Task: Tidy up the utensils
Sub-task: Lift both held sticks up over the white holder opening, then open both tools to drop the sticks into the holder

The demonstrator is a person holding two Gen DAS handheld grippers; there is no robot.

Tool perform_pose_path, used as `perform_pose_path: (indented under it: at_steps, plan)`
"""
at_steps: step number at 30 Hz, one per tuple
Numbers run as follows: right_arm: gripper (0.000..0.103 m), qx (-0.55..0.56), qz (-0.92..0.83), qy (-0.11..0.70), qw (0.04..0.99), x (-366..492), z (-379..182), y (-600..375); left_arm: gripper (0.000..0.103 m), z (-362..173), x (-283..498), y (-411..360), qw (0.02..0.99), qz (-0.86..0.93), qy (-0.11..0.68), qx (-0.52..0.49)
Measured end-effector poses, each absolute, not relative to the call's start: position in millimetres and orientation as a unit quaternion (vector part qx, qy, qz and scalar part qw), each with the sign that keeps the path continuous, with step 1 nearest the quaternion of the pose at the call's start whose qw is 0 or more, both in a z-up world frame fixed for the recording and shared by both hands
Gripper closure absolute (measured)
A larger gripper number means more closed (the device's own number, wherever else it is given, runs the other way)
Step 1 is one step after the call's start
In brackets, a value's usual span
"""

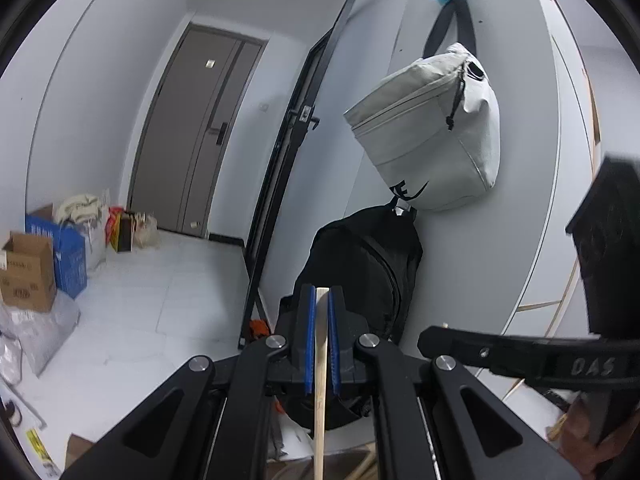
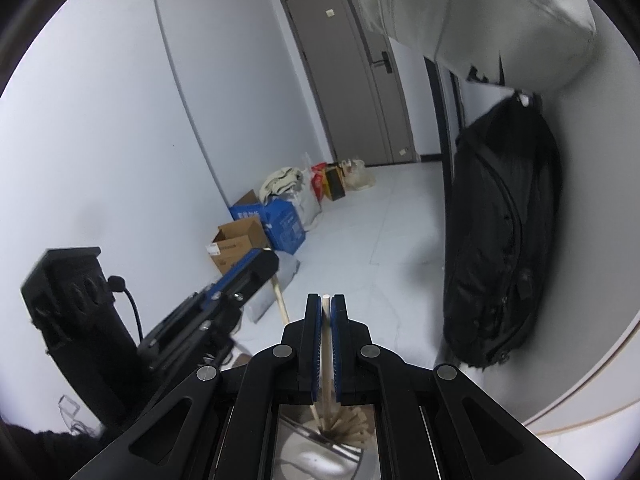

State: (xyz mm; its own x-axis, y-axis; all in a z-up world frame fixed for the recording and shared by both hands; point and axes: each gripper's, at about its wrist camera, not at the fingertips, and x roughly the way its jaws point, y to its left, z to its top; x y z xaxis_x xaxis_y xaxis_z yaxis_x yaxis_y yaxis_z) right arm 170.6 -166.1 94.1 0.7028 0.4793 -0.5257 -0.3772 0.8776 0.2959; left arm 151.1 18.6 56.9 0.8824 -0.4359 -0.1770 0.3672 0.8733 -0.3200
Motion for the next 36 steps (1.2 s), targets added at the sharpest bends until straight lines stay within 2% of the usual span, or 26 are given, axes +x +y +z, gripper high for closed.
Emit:
perform_pose_path:
  at_steps: [14,17,18,19,21,22,24,27,29,31,34,36]
  plan:
    - [0.095,0.205,0.248,0.327,0.889,162.2,71.5,-202.1,0.101,55.1,142.8,20.7,0.925,-0.277,0.208,-0.159]
    - [0.084,0.223,0.245,0.321,0.887,151.5,74.8,-215.8,0.099,55.5,142.0,22.2,0.915,-0.290,0.232,-0.161]
    - [0.071,0.230,0.245,0.315,0.888,146.6,76.8,-221.0,0.098,55.5,141.2,20.5,0.913,-0.292,0.238,-0.155]
    - [0.063,0.235,0.247,0.307,0.889,142.0,79.5,-225.3,0.098,55.9,139.3,18.1,0.911,-0.295,0.245,-0.149]
    - [0.061,0.238,0.251,0.293,0.891,131.4,86.2,-231.8,0.096,55.8,136.9,15.7,0.908,-0.299,0.257,-0.145]
    - [0.057,0.236,0.248,0.287,0.895,125.5,89.7,-233.6,0.094,56.1,135.6,14.6,0.907,-0.298,0.263,-0.143]
    - [0.046,0.233,0.239,0.275,0.901,112.8,94.2,-239.0,0.075,57.2,131.7,15.8,0.907,-0.289,0.272,-0.143]
    - [0.038,0.234,0.226,0.268,0.907,97.5,96.0,-249.8,0.051,63.2,118.3,22.6,0.909,-0.279,0.269,-0.151]
    - [0.029,0.237,0.218,0.266,0.909,86.2,93.2,-255.5,0.041,68.0,104.6,26.2,0.916,-0.259,0.271,-0.142]
    - [0.021,0.230,0.209,0.269,0.912,72.5,87.9,-261.2,0.040,68.8,90.0,31.3,0.922,-0.238,0.273,-0.137]
    - [0.016,0.210,0.205,0.276,0.915,57.8,75.7,-262.0,0.037,59.6,64.3,35.7,0.926,-0.206,0.286,-0.134]
    - [0.014,0.203,0.211,0.282,0.914,50.4,66.9,-260.7,0.029,44.9,51.3,32.3,0.925,-0.186,0.305,-0.131]
